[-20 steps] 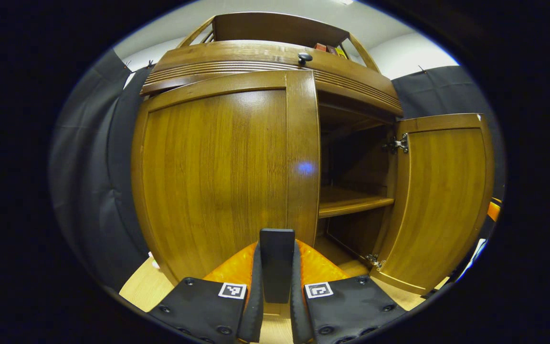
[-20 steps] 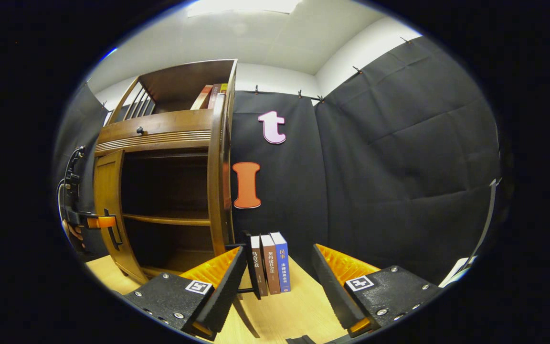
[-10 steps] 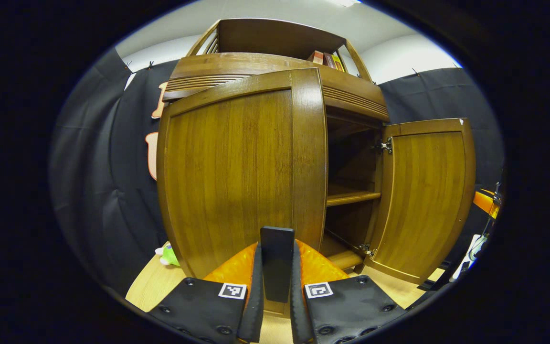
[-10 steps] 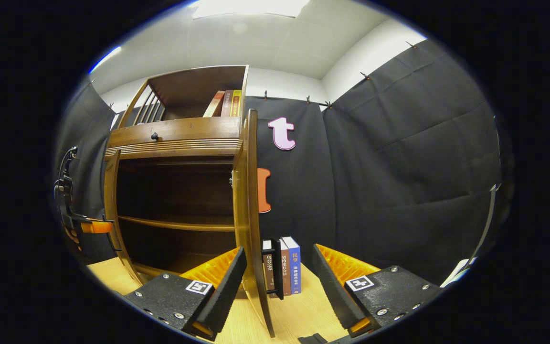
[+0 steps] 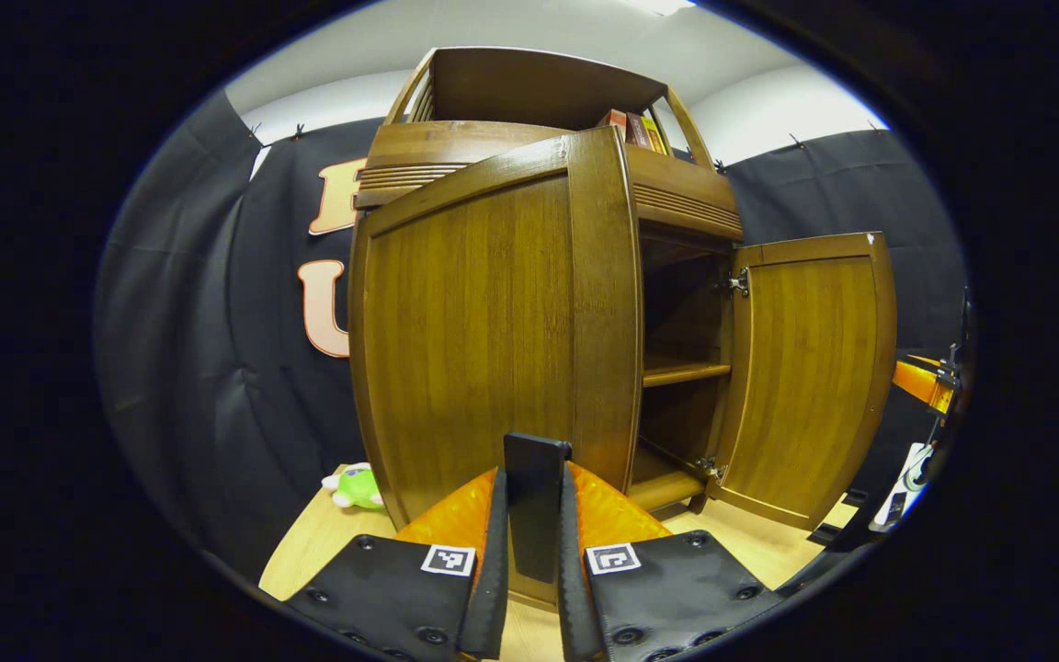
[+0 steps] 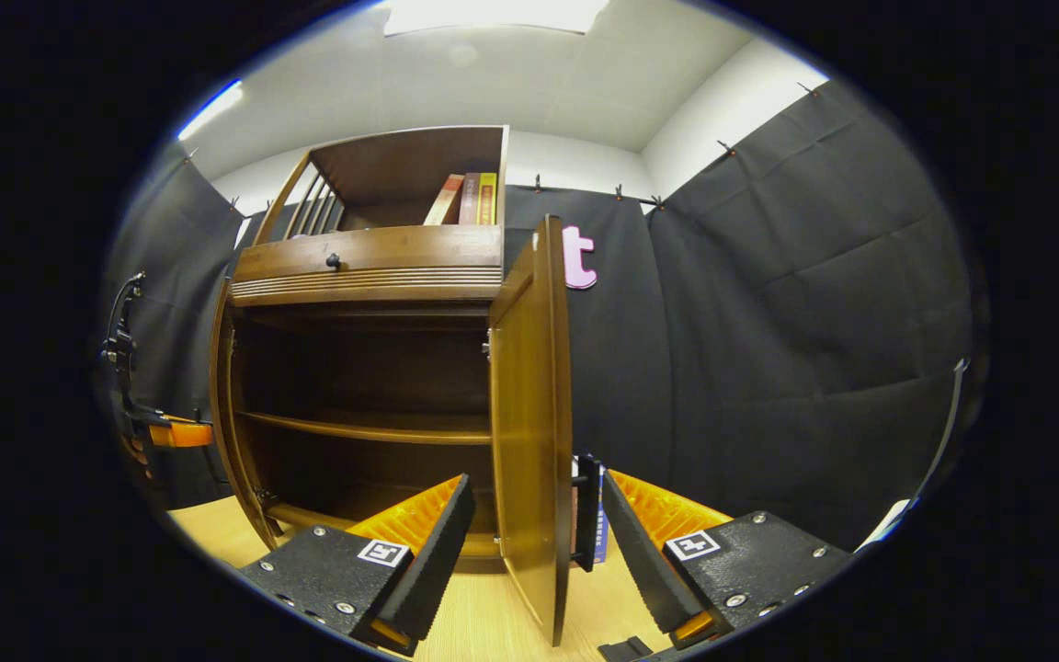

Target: Open the right door of the double-door shoe cabinet with the right hand, and open the left door with the left hand.

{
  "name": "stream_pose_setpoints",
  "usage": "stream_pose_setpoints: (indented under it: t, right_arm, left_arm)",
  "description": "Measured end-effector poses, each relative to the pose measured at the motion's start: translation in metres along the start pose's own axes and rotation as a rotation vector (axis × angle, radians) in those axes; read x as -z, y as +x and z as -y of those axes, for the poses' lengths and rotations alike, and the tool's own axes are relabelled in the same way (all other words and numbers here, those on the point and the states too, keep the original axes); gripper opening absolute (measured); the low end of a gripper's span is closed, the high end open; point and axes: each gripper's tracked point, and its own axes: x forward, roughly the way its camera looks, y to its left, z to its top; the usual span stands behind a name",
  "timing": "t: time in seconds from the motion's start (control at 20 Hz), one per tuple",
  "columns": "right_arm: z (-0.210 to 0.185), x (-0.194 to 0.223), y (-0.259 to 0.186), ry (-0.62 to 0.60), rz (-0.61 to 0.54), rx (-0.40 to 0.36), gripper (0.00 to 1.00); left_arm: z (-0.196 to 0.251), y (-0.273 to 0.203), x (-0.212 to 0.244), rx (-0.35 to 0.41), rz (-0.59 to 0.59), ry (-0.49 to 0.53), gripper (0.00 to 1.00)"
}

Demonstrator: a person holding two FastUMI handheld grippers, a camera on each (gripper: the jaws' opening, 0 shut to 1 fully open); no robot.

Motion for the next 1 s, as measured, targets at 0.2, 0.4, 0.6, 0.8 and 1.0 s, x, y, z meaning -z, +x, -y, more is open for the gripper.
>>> stream_pose_setpoints:
  t: [0.2, 0.4, 0.6, 0.8, 1.0]
  right_arm:
    - [-0.022, 0.001, 0.001, -0.014, -0.005, -0.039, 0.86]
    - [-0.039, 0.003, 0.002, -0.023, -0.007, -0.07, 0.87]
    - [-0.059, 0.006, 0.006, -0.009, -0.016, -0.105, 0.87]
    - [-0.078, 0.009, 0.009, -0.017, -0.023, -0.138, 0.87]
    - [-0.099, 0.01, 0.013, -0.017, -0.028, -0.171, 0.87]
  left_arm:
    - [-0.015, -0.017, 0.001, -0.027, -0.003, -0.004, 0.31]
    - [-0.031, -0.033, 0.002, -0.053, -0.002, -0.003, 0.3]
    - [-0.05, -0.049, 0.003, -0.096, -0.002, 0.006, 0.22]
    - [-0.083, -0.067, 0.005, -0.155, 0.001, -0.008, 0.16]
    - [-0.113, -0.076, 0.01, -0.224, -0.004, -0.004, 0.15]
